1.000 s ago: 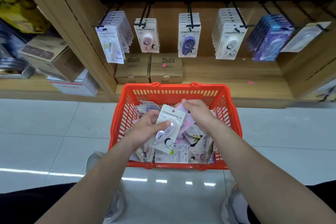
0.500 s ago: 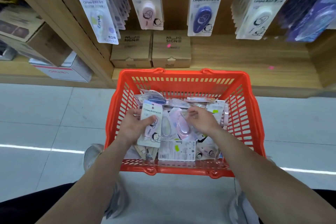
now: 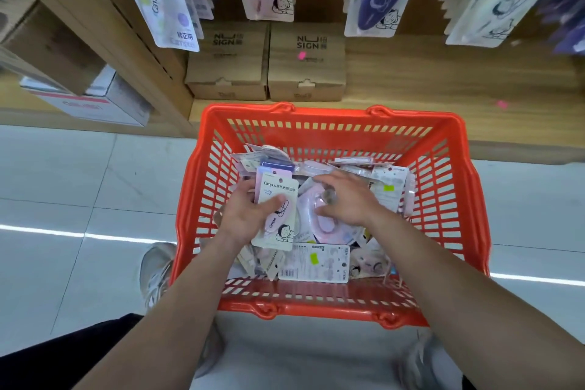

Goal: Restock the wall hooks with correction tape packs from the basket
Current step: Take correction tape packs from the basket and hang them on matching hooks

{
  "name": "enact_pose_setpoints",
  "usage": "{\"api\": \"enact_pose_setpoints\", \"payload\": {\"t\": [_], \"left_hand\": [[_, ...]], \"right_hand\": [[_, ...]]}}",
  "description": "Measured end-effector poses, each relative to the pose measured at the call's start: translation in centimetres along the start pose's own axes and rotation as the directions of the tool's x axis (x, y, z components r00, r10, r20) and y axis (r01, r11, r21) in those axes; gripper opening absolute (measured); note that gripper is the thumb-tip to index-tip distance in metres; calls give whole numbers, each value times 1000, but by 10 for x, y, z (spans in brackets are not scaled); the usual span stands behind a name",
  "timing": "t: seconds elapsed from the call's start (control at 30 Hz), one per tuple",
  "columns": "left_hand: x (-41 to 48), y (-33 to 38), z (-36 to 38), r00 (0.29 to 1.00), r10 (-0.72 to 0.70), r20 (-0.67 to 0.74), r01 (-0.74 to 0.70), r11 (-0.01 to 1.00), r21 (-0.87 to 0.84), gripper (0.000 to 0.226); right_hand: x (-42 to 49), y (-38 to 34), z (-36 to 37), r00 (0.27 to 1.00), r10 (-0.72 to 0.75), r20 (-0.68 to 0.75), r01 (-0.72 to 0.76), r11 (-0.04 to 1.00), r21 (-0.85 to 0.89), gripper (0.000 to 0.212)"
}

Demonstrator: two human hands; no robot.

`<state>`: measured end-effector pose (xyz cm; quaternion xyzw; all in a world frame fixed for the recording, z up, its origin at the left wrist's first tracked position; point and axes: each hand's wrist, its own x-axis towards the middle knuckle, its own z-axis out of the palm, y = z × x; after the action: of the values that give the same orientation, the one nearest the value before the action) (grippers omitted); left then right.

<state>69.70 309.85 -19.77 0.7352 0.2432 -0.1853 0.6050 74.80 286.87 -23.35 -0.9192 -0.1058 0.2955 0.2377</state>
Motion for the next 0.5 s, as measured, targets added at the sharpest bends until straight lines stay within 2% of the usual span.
{"api": "enact_pose_setpoints", "payload": {"t": [0.1, 0.2, 0.37, 0.43, 0.5], "left_hand": [[-5, 3, -4, 1000, 3, 2, -3, 1000, -15, 38], [-13, 8, -7, 1000, 13, -9, -13, 1000, -8, 37], [-28, 20, -10, 998, 44, -39, -44, 999, 1, 37], [-36, 27, -9, 998, 60, -33, -59, 998, 8, 40], [-45, 34, -7, 996, 83, -16, -83, 997, 4, 32]], "right_hand": [[2, -5, -6, 999, -20, -29, 22, 998, 61, 50], [-6, -6, -20, 1000, 1, -31, 7, 969, 245, 40], [-29, -7, -51, 975, 51, -215, 65, 862, 502, 44], [-39, -8, -63, 967, 59, -248, 94, 820, 564, 54], [-52, -8, -72, 960, 100, -260, 92, 767, 635, 55]]}}
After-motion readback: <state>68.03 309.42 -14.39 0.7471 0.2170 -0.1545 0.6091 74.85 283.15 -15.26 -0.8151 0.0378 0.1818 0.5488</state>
